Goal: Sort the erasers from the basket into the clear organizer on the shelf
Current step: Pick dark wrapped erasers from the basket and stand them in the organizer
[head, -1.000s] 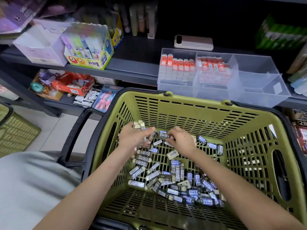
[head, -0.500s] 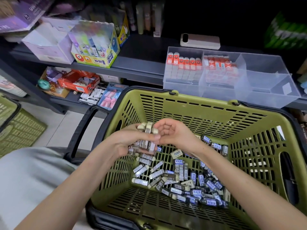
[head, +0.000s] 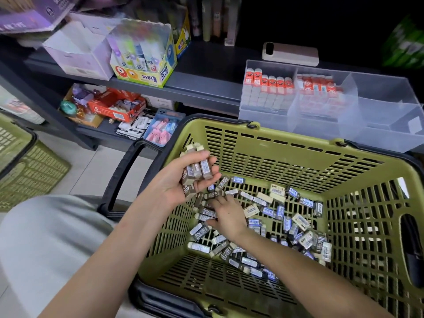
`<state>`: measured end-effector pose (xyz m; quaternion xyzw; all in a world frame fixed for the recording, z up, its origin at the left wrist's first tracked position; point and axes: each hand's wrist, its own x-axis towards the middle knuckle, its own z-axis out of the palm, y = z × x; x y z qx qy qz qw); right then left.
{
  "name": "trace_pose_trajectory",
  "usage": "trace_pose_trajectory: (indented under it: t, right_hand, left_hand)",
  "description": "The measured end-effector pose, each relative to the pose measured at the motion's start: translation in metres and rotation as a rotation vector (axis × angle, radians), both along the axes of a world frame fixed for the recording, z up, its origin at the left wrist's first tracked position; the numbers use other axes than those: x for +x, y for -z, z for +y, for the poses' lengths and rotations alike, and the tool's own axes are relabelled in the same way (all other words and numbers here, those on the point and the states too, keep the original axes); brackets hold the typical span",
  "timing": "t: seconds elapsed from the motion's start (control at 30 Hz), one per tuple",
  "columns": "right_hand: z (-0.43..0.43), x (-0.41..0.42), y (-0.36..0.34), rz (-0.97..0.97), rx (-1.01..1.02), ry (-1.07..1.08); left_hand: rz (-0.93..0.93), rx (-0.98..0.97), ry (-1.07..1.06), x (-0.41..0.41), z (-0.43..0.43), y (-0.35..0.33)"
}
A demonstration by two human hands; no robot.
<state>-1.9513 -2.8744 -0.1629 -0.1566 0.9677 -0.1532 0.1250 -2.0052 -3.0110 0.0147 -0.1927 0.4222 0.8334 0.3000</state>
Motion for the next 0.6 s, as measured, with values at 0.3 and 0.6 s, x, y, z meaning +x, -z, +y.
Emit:
trace_pose_trajectory:
  t: [0.3,0.6]
  right_hand:
    - [0.038,0.002,0.0,0.037,0.198,-0.102]
    - [0.038,-0.001,-0.01,-0.046,0.066,0.016]
  left_hand:
    - [-0.012,-0.013,-0.006,-0.001,0.0,0.004]
    - [-0.036,-0.068,-0.036,0.005,0.006,0.006]
